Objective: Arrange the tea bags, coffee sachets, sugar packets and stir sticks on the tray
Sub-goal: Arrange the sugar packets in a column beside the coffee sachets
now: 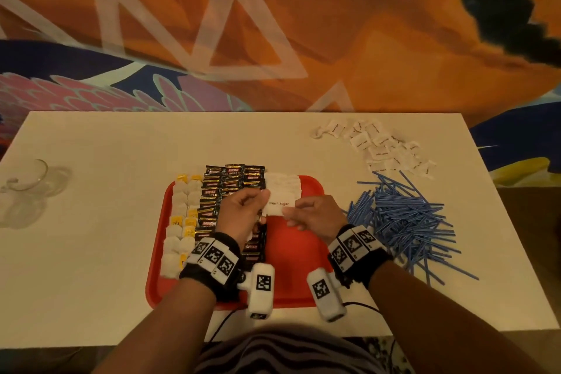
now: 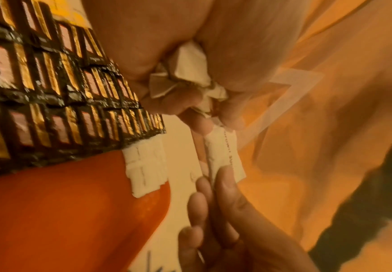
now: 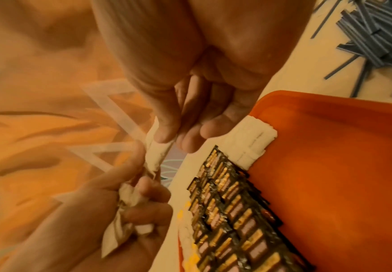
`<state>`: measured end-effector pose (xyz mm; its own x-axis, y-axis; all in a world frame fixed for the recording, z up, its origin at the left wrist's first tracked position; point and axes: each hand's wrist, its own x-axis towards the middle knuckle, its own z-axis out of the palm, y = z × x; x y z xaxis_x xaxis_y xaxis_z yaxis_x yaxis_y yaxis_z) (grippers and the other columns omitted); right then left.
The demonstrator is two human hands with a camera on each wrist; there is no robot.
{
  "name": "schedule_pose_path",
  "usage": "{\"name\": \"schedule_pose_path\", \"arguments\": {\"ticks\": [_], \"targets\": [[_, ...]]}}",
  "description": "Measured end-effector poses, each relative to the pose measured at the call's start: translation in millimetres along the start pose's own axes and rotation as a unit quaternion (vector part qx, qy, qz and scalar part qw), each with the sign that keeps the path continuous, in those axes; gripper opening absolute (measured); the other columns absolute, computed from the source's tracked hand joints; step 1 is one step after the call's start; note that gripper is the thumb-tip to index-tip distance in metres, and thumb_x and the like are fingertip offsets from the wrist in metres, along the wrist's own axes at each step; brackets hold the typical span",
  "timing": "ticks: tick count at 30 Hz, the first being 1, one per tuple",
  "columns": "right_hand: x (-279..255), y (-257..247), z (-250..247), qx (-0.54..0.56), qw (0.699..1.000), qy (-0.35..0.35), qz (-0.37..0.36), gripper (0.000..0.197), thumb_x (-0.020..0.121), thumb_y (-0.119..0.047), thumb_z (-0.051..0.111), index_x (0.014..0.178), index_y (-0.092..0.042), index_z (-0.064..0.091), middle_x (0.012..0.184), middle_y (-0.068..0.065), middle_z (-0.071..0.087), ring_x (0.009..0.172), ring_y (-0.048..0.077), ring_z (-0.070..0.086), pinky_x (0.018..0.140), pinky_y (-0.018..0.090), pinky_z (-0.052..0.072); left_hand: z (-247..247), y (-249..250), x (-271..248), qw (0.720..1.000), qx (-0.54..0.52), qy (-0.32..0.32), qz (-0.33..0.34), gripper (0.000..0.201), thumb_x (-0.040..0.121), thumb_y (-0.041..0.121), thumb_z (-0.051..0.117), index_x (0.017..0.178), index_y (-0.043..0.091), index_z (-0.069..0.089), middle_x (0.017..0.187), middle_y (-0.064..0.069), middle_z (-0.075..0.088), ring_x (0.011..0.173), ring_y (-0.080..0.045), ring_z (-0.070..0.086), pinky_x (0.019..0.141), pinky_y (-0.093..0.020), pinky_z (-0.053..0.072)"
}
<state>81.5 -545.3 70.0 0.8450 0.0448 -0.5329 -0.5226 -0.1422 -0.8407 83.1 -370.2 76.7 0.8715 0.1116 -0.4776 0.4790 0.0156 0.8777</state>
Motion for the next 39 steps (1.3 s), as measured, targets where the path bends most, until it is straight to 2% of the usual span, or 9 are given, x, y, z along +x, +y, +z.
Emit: {"name": "schedule_pose_path", "arguments": {"ticks": [5,10,14,18,22,26,30,34,39], "targets": [[24.2,35.2,-5.6,-0.088,0.994,0.022,0.057,0.040,0.081,-0.028,0.078,0.114,-0.008,0.067,0.082,0.000,0.075,0.070,0.007,0.071,0.066,0.020,0.055,-22.3,-23.9,1.6,0.997,0.012,0.039,-0.060,0.013,0.093,0.027,0.067,0.092,0.014,0.071,0.074,0.000,0.070,0.053,-0.010,0.060,0.044,-0.023,0.042],[48.9,48.0,-2.3,-0.106,0.991,0.043,0.073,0.035,0.085,-0.023,0.074,0.116,-0.008,0.063,0.093,0.005,0.073,0.066,0.006,0.065,0.053,0.010,0.046,-47.6,-38.0,0.2,0.994,0.001,0.064,-0.087,0.012,0.092,0.026,0.069,0.093,0.015,0.071,0.079,-0.004,0.071,0.059,-0.016,0.062,0.055,-0.029,0.049],[72.6,54.7,7.1,-0.089,0.991,0.042,0.090,0.036,0.086,-0.020,0.073,0.117,-0.006,0.061,0.085,0.005,0.072,0.068,0.010,0.065,0.060,0.019,0.053,-68.1,-41.5,0.4,0.993,-0.002,0.071,-0.092,0.011,0.093,0.023,0.067,0.093,0.013,0.070,0.077,-0.003,0.069,0.054,-0.013,0.060,0.048,-0.024,0.047],[92.8,58.3,14.1,-0.114,0.988,0.051,0.094,0.038,0.084,-0.026,0.075,0.118,-0.011,0.063,0.080,-0.002,0.073,0.079,0.015,0.070,0.082,0.038,0.059,-84.8,-49.4,1.9,0.992,-0.017,0.078,-0.101,0.011,0.093,0.022,0.067,0.092,0.012,0.069,0.074,-0.002,0.066,0.053,-0.014,0.057,0.054,-0.029,0.043],[103.6,59.7,19.1,-0.133,0.983,0.067,0.105,0.035,0.084,-0.026,0.074,0.117,-0.015,0.065,0.079,-0.003,0.073,0.077,0.012,0.070,0.081,0.032,0.059,-91.6,-54.1,1.5,0.990,-0.033,0.084,-0.112,0.012,0.093,0.022,0.067,0.093,0.009,0.068,0.071,0.000,0.064,0.052,-0.014,0.054,0.052,-0.027,0.042],[106.1,59.0,21.2,-0.181,0.974,0.088,0.104,0.022,0.085,-0.029,0.074,0.101,-0.017,0.067,0.076,-0.003,0.073,0.071,0.004,0.066,0.070,0.019,0.052,-96.1,-58.5,2.5,0.987,-0.042,0.088,-0.124,0.013,0.091,0.024,0.069,0.091,0.010,0.069,0.072,-0.001,0.066,0.053,-0.015,0.056,0.053,-0.029,0.045],[106.9,58.4,23.7,-0.253,0.955,0.123,0.098,0.024,0.079,-0.040,0.076,0.080,-0.024,0.058,0.085,-0.002,0.069,0.078,0.013,0.065,0.065,0.024,0.048,-97.5,-59.6,4.4,0.986,-0.040,0.089,-0.132,0.013,0.090,0.024,0.069,0.092,0.012,0.069,0.072,-0.001,0.066,0.053,-0.015,0.056,0.054,-0.030,0.042],[102.4,51.9,25.5,-0.302,0.941,0.146,0.043,0.024,0.082,-0.035,0.074,0.080,-0.019,0.056,0.078,-0.005,0.059,0.068,0.010,0.056,0.054,0.024,0.042,-96.2,-56.9,5.7,0.986,-0.031,0.092,-0.134,0.012,0.091,0.024,0.068,0.095,0.012,0.068,0.074,-0.002,0.066,0.053,-0.014,0.056,0.052,-0.027,0.042],[108.9,52.7,33.9,-0.376,0.921,0.053,-0.090,0.007,0.088,-0.014,0.064,0.089,-0.020,0.060,0.083,-0.002,0.059,0.081,0.016,0.056,0.068,0.027,0.043,-92.5,-51.8,4.6,0.987,-0.022,0.091,-0.127,0.012,0.094,0.022,0.065,0.095,0.010,0.066,0.070,0.001,0.063,0.050,-0.011,0.054,0.040,-0.022,0.039]]}}
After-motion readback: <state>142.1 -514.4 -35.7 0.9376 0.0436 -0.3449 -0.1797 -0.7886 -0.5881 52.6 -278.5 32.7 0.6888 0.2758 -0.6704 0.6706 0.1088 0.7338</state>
